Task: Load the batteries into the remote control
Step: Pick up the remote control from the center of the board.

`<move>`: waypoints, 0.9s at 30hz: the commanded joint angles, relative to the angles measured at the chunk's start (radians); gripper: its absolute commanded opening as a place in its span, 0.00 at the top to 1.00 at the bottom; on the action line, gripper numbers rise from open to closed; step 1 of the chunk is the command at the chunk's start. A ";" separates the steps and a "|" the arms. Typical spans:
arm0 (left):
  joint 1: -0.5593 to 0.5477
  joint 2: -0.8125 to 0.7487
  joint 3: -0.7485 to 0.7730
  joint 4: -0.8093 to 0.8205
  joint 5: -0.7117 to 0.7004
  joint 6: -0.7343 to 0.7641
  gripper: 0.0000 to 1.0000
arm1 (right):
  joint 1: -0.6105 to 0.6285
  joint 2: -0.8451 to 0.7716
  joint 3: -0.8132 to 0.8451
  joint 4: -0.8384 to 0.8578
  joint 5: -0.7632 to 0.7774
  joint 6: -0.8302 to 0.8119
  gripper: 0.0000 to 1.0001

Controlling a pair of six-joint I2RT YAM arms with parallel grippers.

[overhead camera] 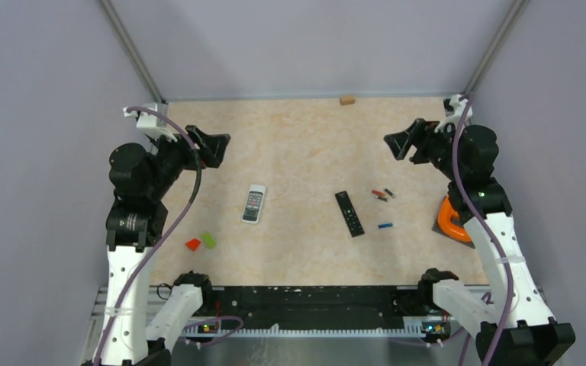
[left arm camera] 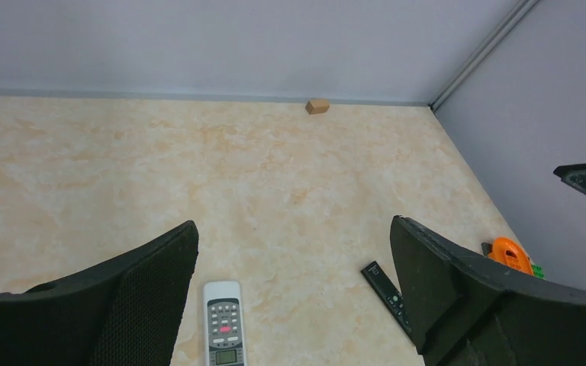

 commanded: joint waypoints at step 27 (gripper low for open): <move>-0.005 -0.006 -0.309 0.455 0.160 -0.271 0.01 | 0.695 0.453 -0.155 -0.179 0.666 0.177 0.17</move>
